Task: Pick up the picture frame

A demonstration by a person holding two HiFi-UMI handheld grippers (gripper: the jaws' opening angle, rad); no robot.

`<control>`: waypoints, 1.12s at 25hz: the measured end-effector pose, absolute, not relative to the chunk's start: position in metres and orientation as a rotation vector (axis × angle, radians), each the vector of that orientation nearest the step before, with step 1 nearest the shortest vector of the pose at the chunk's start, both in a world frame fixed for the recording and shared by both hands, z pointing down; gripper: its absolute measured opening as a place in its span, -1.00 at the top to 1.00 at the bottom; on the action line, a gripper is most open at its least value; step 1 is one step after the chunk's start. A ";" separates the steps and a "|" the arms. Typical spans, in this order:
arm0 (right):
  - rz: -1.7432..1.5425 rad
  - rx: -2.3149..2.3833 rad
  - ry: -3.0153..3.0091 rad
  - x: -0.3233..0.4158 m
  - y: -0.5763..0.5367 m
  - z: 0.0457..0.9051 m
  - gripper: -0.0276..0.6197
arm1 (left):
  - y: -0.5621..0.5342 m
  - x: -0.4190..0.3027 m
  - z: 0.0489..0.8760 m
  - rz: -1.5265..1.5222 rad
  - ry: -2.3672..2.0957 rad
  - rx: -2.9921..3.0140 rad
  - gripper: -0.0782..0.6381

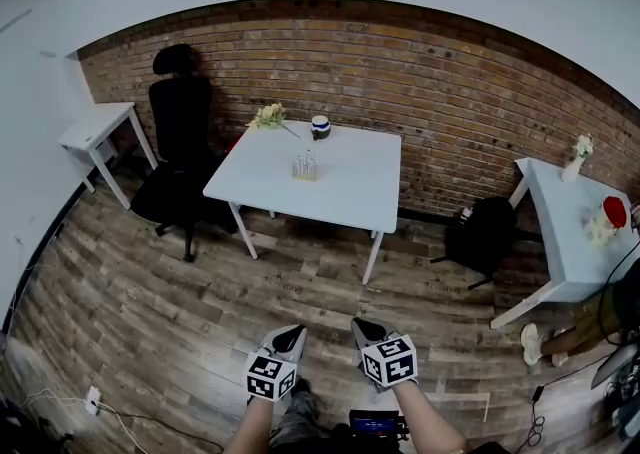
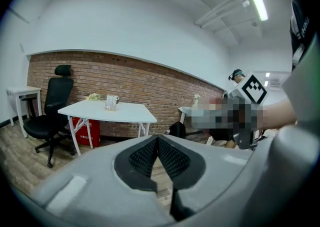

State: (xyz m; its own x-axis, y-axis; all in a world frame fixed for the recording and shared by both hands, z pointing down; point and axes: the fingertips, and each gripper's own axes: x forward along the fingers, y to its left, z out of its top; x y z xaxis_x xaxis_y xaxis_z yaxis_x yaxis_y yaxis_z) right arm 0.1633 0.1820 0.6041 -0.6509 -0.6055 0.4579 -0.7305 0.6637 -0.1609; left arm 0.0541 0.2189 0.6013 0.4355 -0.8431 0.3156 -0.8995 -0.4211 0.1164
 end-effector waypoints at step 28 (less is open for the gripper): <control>0.545 1.194 -2.414 0.051 0.028 0.609 0.89 | 0.054 -0.052 0.617 0.343 -1.286 2.489 0.75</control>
